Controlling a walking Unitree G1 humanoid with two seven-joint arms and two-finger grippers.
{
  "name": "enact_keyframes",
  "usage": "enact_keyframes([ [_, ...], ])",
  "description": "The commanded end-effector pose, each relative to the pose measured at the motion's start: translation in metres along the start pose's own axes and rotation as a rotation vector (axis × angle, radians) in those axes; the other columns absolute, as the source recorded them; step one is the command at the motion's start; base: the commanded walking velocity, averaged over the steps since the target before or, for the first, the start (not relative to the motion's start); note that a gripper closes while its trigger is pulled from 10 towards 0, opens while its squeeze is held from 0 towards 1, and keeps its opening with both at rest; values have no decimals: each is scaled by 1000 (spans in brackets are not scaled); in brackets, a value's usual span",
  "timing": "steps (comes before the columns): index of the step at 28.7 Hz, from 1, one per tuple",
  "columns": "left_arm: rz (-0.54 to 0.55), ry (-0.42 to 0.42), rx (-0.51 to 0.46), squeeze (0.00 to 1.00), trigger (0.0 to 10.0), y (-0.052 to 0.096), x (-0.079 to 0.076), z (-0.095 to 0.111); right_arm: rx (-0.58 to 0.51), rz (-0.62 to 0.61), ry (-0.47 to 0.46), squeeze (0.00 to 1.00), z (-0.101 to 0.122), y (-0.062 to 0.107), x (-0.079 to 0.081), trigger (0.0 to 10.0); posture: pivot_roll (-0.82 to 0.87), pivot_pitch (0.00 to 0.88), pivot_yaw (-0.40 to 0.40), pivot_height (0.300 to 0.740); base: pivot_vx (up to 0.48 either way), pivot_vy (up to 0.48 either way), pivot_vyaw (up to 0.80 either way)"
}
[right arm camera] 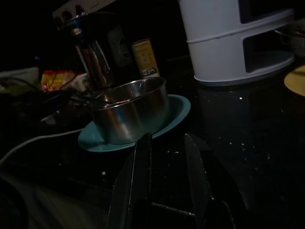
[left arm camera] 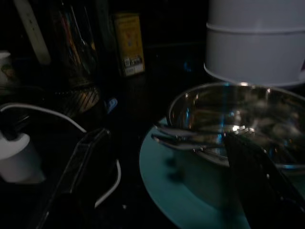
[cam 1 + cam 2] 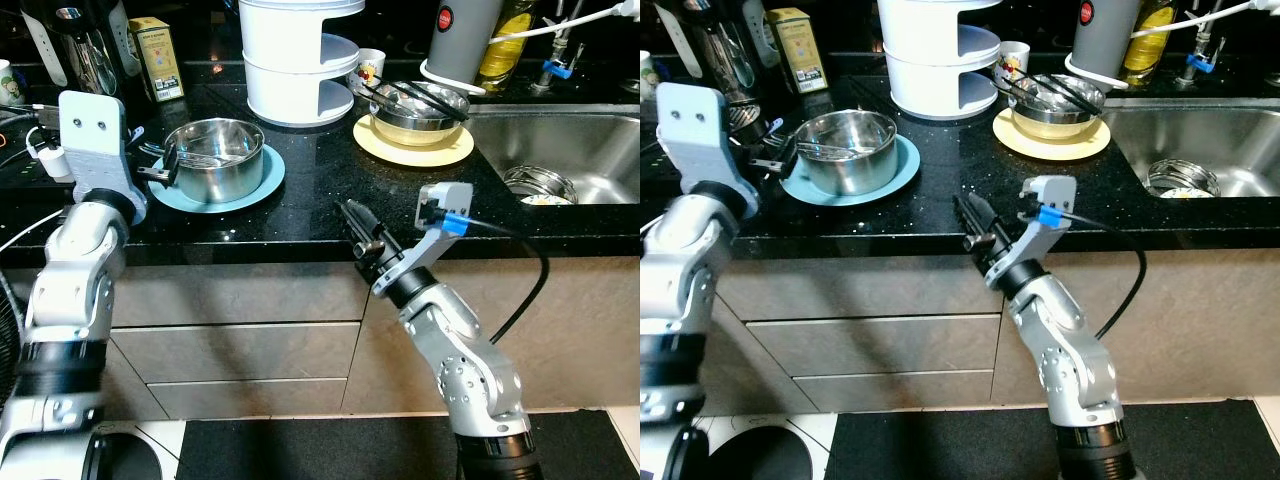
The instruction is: Kitchen organization
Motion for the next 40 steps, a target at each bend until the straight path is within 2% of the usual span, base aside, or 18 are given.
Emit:
enact_keyframes([
  [1,0,14,1,0,10000,-1,2,-3,5,-1,15,0,-3,0,1,10000,-87,159,-7,740,0,0,0],
  [4,-18,43,20,0,10000,-15,-1,-4,1,6,75,0,-2,-4,4,10000,-101,175,-4,740,0,0,0],
  [7,-20,38,25,0,10000,-21,-1,-4,-8,7,102,0,-1,-6,5,10000,-101,181,-5,740,0,0,0],
  [8,-31,65,34,0,10000,-27,-3,-3,-14,9,119,0,0,-8,7,10000,-100,190,-7,740,0,0,0],
  [17,-48,69,87,0,10000,-34,-7,-6,-13,22,146,0,1,-7,9,10000,-100,217,-7,740,0,0,0],
  [20,-43,6,107,0,10000,-36,-8,-9,-15,19,152,0,1,-7,8,10000,-99,219,-7,740,0,0,0],
  [21,-41,15,115,0,6745,-37,-8,-11,-17,17,154,0,1,-7,7,10000,-99,222,-10,740,0,0,0],
  [22,-38,39,120,0,4863,-37,-8,-12,-18,14,157,0,1,-7,6,10000,-99,222,-10,740,0,0,0],
  [24,-36,45,120,0,4863,-38,-7,-12,-18,13,157,0,1,-7,6,10000,-99,222,-10,740,0,0,0],
  [26,-20,52,121,0,3961,-38,-4,-12,-20,12,158,0,2,-8,5,10000,-99,222,-11,740,0,0,0],
  [27,-15,54,116,0,2667,-39,-3,-11,-22,12,160,0,3,-8,5,10000,-100,222,-13,740,0,0,0],
  [30,-15,59,109,0,2157,-39,-2,-8,-23,11,162,0,3,-9,4,10000,-99,219,-16,740,0,0,0],
  [31,-16,62,106,0,1176,-40,-2,-7,-22,11,163,0,4,-9,3,10000,-99,219,-16,740,0,0,0],
  [32,-16,62,106,0,1176,-40,-2,-7,-22,11,163,0,4,-9,3,10000,-99,219,-16,740,0,0,0],
  [33,-12,66,102,0,0,-41,-1,-5,-22,11,166,0,4,-9,2,10000,-99,216,-17,740,0,0,0],
  [40,2,73,87,0,0,-43,3,1,-26,11,175,0,6,-10,1,10000,-99,209,-19,740,0,0,0],
])
Point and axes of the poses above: a point about 5 cm out from each wrist's last joint towards the gripper, its own y axis pointing back from the gripper into the wrist, its own z axis along the axis of the wrist's last joint, x = y × z, the point moved 3 cm from there along -y, pointing out of the wrist towards the gripper, and after that the axes turned 9 degrees about -y, right-handed, at the moved point
